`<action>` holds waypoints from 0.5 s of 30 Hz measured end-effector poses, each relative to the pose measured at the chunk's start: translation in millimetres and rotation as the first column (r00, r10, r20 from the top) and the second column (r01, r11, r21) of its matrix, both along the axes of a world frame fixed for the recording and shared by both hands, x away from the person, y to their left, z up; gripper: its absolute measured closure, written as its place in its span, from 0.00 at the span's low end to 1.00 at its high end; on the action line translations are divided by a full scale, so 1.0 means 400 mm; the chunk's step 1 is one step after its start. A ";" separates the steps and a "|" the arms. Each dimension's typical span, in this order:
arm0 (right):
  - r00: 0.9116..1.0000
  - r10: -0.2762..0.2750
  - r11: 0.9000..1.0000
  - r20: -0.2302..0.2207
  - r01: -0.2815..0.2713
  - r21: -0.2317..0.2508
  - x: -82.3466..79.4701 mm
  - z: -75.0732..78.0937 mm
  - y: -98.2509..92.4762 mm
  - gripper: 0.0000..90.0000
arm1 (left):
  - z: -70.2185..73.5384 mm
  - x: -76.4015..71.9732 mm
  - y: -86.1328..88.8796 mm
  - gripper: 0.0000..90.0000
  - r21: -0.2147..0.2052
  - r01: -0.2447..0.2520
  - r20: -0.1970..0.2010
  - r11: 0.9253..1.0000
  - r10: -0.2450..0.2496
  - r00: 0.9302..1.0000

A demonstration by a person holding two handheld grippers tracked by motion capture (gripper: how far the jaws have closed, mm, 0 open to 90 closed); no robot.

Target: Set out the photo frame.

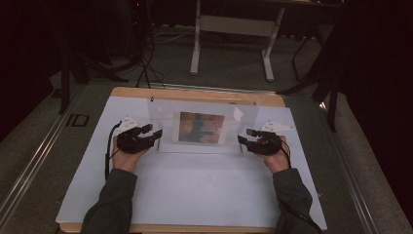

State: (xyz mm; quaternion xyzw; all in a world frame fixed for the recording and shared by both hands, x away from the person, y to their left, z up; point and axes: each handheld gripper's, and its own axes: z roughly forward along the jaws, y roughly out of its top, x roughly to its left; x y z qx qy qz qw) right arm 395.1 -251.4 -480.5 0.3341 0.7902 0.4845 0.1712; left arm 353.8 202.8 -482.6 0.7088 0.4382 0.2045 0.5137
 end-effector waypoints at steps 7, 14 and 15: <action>1.000 0.007 1.000 -0.008 -0.007 0.005 -0.001 0.008 -0.019 0.51 | 0.012 -0.013 0.006 0.54 -0.006 0.004 0.002 1.000 -0.004 1.000; 0.999 0.022 1.000 -0.043 -0.021 0.002 -0.003 0.019 -0.046 0.51 | 0.014 -0.020 0.019 0.54 -0.002 -0.005 -0.005 1.000 0.005 1.000; 0.998 0.021 1.000 -0.055 -0.021 0.002 -0.002 0.022 -0.057 0.51 | 0.014 -0.021 0.021 0.54 0.000 -0.006 -0.005 1.000 0.006 1.000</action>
